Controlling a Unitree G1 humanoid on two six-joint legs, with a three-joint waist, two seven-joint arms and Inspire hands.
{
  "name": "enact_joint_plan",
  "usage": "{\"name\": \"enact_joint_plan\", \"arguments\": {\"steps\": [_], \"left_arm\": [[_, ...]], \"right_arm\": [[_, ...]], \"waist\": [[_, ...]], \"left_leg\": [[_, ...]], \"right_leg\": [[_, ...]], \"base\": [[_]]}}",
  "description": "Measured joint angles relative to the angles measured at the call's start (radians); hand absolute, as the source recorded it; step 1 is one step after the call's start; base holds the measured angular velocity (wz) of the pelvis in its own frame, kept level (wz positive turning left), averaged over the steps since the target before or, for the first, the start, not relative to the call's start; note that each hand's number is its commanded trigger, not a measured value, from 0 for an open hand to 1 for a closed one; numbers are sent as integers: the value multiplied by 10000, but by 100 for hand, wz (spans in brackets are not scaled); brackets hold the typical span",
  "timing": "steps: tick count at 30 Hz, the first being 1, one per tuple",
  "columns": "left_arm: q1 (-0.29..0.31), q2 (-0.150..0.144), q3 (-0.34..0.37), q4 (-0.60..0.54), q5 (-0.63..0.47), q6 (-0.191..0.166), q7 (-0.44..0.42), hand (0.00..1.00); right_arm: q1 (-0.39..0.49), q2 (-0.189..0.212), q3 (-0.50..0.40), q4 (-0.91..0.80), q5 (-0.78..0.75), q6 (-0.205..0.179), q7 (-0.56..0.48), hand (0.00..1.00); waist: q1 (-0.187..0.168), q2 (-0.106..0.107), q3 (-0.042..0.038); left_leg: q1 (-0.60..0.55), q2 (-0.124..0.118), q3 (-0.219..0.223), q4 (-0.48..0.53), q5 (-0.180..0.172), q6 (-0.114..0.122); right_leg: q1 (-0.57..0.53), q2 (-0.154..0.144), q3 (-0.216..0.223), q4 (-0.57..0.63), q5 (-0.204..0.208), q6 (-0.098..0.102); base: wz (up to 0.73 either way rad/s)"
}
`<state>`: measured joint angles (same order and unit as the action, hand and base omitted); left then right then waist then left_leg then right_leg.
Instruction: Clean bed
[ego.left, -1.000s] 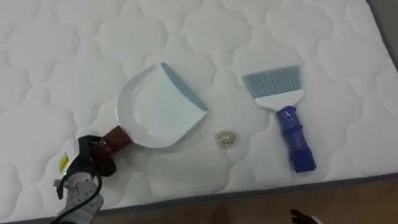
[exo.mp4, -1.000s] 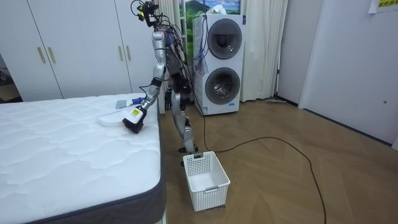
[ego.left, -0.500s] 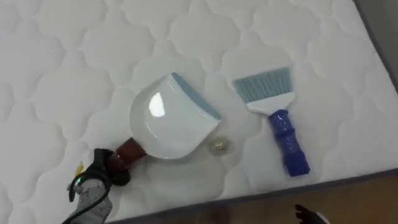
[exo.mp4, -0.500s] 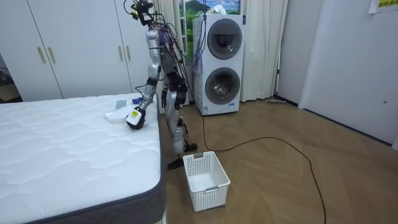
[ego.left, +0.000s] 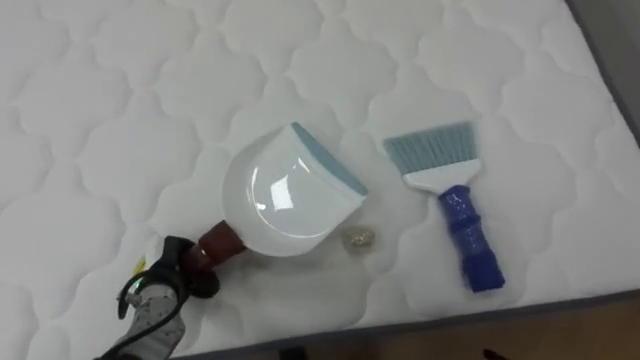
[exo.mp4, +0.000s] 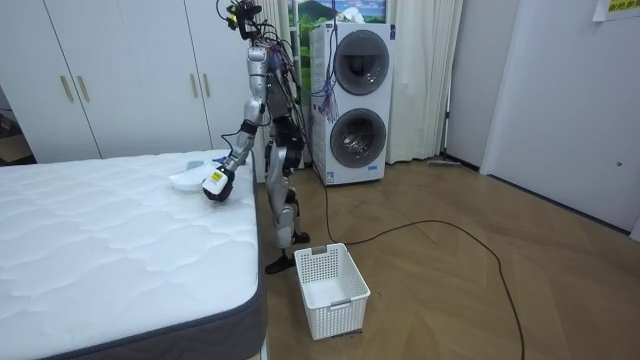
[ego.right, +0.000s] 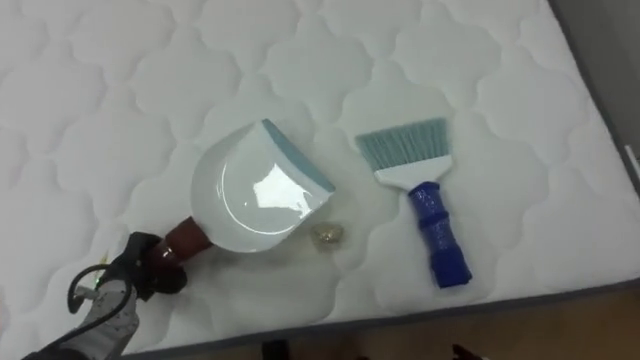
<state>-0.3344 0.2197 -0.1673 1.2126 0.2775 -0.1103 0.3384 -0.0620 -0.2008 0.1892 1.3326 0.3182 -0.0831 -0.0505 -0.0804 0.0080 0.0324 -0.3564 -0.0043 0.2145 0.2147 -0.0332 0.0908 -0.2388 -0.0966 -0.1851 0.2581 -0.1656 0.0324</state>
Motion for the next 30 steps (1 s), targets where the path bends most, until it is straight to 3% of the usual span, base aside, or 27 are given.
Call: {"name": "enact_joint_plan", "arguments": {"steps": [5, 9, 14, 17, 22, 26, 30], "left_arm": [[84, 379, 379, -70, 624, -35, 220, 100], [479, 655, 564, -137, 677, -222, 854, 100], [680, 916, 567, -597, 852, -347, 1439, 100], [945, 1143, 476, -940, 878, -664, 1613, 100], [1387, 1358, 455, -1812, 1121, -973, 2150, 100], [1594, 1370, 340, -1933, 1316, -1002, 2358, 100], [1817, 1607, 286, -2341, 1505, -1001, 2381, 100]], "right_arm": [[209, -60, -396, -4, 527, 9, -26, 0], [270, -163, -1252, -27, 1518, -14, -156, 0], [182, -358, -1732, -206, 2389, -80, -504, 0], [-142, -459, -1844, -248, 3200, -267, -727, 0], [-456, -740, -2609, -1062, 3720, -633, -1898, 0], [-460, -804, -2782, -1924, 3871, -838, -2759, 0], [-437, -866, -3386, -3179, 3818, -1069, -3874, 0]], "waist": [[48, 132, -80], [34, 282, -150], [86, 309, -161], [34, 315, -161], [106, 340, -162], [184, 342, -162], [273, 348, -166]], "left_leg": [[86, 76, 129, 85, -16, -32], [213, 104, 280, 79, -71, -86], [288, 131, 309, 83, -92, -122], [301, 134, 326, 75, -107, -146], [-85, 137, 353, 152, -109, -143], [-242, 124, 361, 165, -111, -143], [-627, 129, 395, 249, -112, -134]], "right_leg": [[-41, 65, 227, 162, -56, -43], [-66, 82, 466, 322, -141, -53], [-58, 78, 461, 442, -238, -106], [-52, 77, 457, 456, -255, -121], [-519, 53, 478, 663, -291, -119], [-703, 34, 475, 734, -340, -129], [-1134, -11, 468, 927, -373, -129]], "base": [[-10], [-11], [0], [-2], [0], [0], [0]]}}
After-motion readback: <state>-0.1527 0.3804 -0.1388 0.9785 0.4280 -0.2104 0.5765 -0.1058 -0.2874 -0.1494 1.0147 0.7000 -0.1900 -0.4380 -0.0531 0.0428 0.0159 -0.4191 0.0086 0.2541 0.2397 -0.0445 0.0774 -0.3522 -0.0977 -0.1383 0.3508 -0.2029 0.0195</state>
